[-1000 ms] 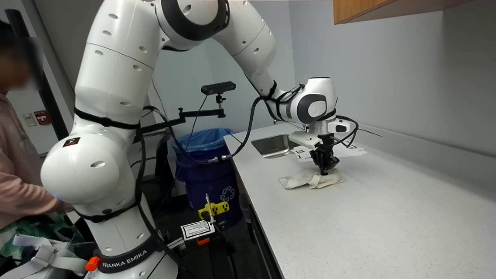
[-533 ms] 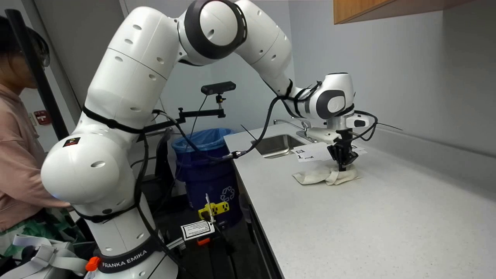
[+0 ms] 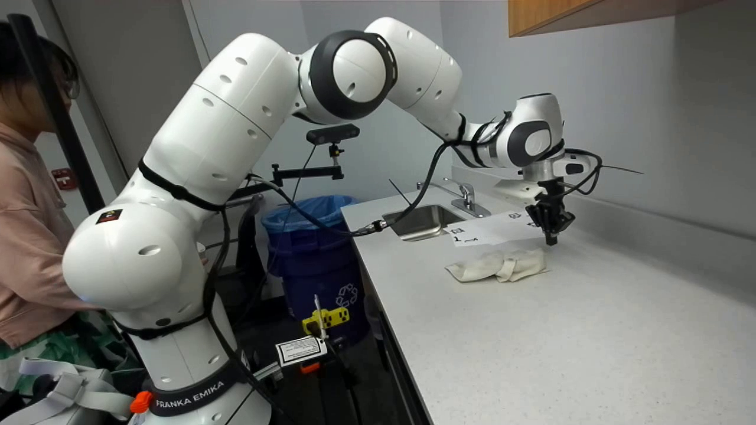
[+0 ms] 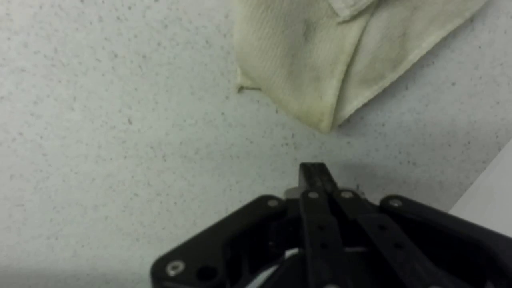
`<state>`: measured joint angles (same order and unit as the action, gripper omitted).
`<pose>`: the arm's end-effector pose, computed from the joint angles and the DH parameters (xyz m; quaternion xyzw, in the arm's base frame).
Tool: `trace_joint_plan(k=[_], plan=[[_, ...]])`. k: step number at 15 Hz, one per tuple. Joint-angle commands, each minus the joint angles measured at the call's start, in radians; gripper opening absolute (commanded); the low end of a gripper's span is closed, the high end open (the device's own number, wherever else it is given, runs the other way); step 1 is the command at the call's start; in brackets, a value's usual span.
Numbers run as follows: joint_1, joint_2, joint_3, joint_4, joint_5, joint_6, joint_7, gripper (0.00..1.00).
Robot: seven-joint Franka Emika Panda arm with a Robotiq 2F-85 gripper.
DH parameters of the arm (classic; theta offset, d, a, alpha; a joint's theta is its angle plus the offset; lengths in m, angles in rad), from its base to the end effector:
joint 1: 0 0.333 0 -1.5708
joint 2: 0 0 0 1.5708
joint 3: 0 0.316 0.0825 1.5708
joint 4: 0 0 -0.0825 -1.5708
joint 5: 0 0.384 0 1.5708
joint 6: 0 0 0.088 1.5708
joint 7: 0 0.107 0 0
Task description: Wipe the counter using the cloth
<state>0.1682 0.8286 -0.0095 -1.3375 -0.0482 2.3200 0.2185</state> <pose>0.7466 0.1203 0.2466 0.9967 -0.0130 0.0796 0.0074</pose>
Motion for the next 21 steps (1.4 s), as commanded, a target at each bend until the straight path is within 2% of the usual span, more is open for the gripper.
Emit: trace_joint_plan(k=[1, 7, 15, 21], plan=[[0.005, 0.047, -0.007, 0.113, 0.002, -0.059, 0.021, 0.00], [0.007, 0.027, 0.005, 0.037, 0.008, -0.039, 0.015, 0.00], [0.020, -0.046, 0.005, -0.164, 0.000, 0.022, 0.018, 0.00], [0.024, -0.146, -0.001, -0.340, -0.002, 0.170, 0.028, 0.00]])
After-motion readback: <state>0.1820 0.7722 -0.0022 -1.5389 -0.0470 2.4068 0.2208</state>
